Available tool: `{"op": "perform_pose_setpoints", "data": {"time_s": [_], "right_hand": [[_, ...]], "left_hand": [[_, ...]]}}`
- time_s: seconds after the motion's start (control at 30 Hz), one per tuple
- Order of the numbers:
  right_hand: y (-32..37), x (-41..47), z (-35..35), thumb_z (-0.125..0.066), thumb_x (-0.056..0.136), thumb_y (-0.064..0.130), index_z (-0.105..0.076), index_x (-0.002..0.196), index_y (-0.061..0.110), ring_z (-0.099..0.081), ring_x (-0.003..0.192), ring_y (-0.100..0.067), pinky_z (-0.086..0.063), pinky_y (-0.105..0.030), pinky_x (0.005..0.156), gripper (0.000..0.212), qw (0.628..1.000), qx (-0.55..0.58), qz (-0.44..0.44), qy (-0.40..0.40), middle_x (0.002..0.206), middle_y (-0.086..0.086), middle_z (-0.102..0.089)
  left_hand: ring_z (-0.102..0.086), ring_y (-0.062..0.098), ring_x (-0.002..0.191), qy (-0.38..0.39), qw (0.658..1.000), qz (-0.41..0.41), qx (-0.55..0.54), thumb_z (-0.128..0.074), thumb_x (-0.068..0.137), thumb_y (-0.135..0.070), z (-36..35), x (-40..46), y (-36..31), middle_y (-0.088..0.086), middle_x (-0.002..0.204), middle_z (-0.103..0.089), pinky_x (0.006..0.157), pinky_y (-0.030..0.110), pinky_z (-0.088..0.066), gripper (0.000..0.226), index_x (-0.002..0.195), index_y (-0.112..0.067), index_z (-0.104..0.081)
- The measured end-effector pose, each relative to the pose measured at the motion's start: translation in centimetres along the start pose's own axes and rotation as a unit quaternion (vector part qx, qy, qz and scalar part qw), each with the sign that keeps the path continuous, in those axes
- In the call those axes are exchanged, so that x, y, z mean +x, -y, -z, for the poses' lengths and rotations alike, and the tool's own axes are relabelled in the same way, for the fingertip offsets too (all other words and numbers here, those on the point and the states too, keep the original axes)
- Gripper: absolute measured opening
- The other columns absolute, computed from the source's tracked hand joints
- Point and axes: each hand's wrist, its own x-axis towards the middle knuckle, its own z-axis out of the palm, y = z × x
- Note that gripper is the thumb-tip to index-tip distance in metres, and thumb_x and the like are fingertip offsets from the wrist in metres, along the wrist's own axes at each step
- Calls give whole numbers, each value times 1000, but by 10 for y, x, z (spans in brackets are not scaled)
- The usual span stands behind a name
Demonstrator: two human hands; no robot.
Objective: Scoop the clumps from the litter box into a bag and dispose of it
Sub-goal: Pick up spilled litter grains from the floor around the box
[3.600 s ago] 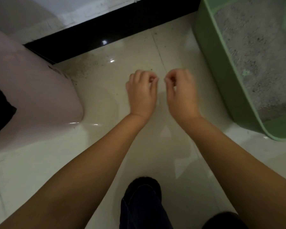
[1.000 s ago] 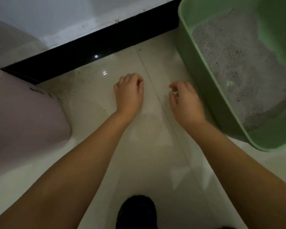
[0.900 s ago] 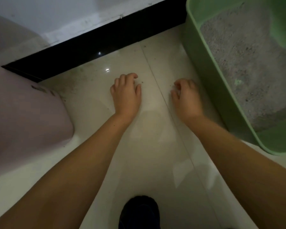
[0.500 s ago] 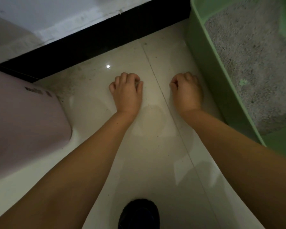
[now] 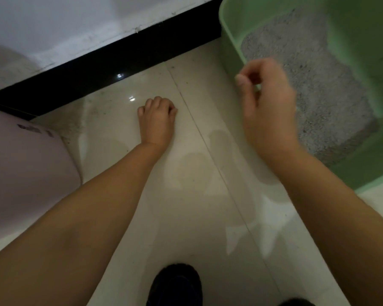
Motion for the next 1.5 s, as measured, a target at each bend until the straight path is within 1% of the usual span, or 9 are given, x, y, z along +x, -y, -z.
{"op": "perform_pose_setpoints", "data": {"time_s": [0.17,0.3,0.43,0.6,0.67,0.77,0.97,1.17,1.5], "right_hand": [[-49,-7,52,-44,96,17,-53,97,10,-48,81,-15,-35,-19,69,11,988,-64,-120,-74,92,-7,-55],[-84,-28,77,-43,95,10,-50,117,10,-53,102,-26,-45,-41,88,23,962,-153,-226,6,115,-13,-55],[-76,-35,84,-48,92,9,-42,134,14,-51,110,-27,-43,-42,93,43,960,-166,-224,22,125,-14,-52],[-20,-19,54,-43,91,6,-58,113,7,-54,88,-13,-44,-22,75,26,997,-35,-45,-56,103,-10,-62],[-12,-18,15,-45,90,5,-61,109,4,-57,88,-17,-43,-20,77,24,1000,-25,-8,17,101,-12,-62],[-23,-20,-49,-48,92,9,-55,120,6,-56,105,-26,-45,-36,91,28,985,-38,-99,139,117,-13,-56],[-65,-5,-92,-50,93,21,-48,126,10,-47,115,-28,-40,-36,92,34,961,-144,-181,152,129,-12,-46],[-74,11,-102,-48,95,20,-53,113,6,-51,105,-30,-42,-36,79,23,958,-180,-152,161,121,-15,-49],[-72,17,-91,-46,90,-1,-55,109,1,-55,102,-34,-44,-32,76,21,933,-255,-105,229,115,-19,-54]], "left_hand": [[-53,31,97,-29,996,-1,-90,-49,92,-24,18,6,-36,16,97,-61,84,36,-33,24,92,-4,-62],[-55,28,79,-112,947,-203,-221,-51,87,-23,52,4,-140,13,82,-60,72,32,-30,23,82,-4,-62],[-51,23,105,37,937,-326,-122,-49,93,-15,49,-6,-190,3,108,-60,79,28,-22,22,111,-14,-62],[-57,29,98,-46,968,-175,-174,-47,88,-12,42,25,-110,11,104,-64,83,34,-38,27,110,-10,-63],[-58,33,97,-45,984,-45,-164,-45,86,-11,31,42,-64,15,102,-64,84,37,-44,27,106,-7,-63],[-53,32,107,14,993,50,-106,-48,90,-14,12,53,-19,15,108,-62,89,37,-43,24,109,-9,-60],[-45,23,115,23,999,23,-37,-55,88,-37,-13,60,-21,3,118,-57,92,32,-28,33,115,-20,-58],[-48,22,108,-45,997,36,-42,-52,91,-28,-22,60,-27,4,109,-59,88,31,-26,18,97,-15,-63],[-47,26,111,-25,997,51,-53,-47,95,-24,-7,60,-43,10,113,-58,89,32,-29,22,101,-10,-62]]}}
